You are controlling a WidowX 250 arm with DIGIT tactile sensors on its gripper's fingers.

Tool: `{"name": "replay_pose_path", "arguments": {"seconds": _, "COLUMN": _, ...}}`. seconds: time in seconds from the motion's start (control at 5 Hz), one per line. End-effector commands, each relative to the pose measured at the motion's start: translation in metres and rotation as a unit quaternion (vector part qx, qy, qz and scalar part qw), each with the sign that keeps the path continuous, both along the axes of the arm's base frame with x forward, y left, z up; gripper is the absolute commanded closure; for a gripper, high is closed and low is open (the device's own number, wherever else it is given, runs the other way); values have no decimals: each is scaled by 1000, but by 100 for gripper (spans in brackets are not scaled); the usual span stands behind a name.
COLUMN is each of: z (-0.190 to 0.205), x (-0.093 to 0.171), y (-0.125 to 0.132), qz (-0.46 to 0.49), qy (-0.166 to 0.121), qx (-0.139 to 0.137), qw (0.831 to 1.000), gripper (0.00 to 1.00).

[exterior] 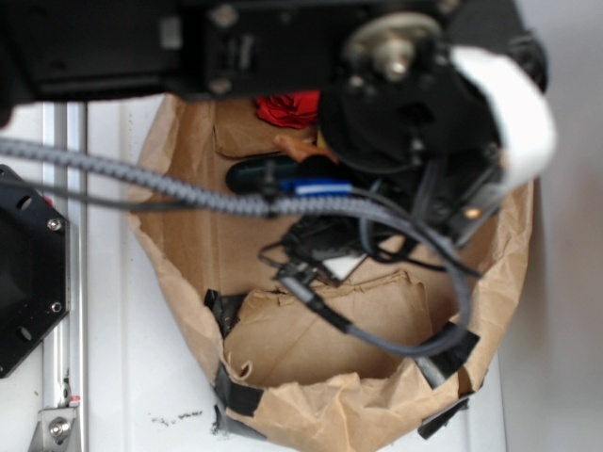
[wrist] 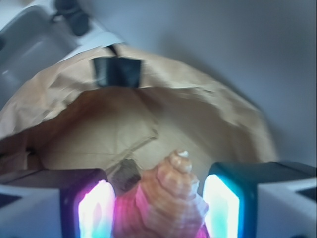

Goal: Grab the shell.

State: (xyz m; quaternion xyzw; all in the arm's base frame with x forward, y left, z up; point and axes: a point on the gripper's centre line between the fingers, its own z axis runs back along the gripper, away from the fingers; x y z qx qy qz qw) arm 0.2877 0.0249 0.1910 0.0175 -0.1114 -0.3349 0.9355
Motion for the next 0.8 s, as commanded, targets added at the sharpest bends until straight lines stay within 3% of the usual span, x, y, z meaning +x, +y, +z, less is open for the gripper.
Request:
{"name": "replay_pose_path", "arguments": {"seconds": 0.0, "z": 33, "x": -13, "y": 5, "qz": 145, "qy": 2, "qx": 14, "qw": 989, "gripper": 100}}
{"name": "replay_pose_path", "arguments": {"seconds": 0.2, "z": 23, "x": -26, "y": 1, "qz": 174, "qy": 28, "qx": 14, "qw": 984, "gripper": 100}}
{"name": "replay_pose_path", "arguments": {"seconds": 0.4, "z": 16, "x": -29, "y": -1, "qz": 159, "qy": 30, "qx": 18, "qw": 987, "gripper": 100}}
{"name": "replay_pose_path", "arguments": {"seconds": 0.6, "z": 11, "x": -24, "y": 0, "qz": 167, "qy": 14, "qx": 22, "qw": 986, "gripper": 100}}
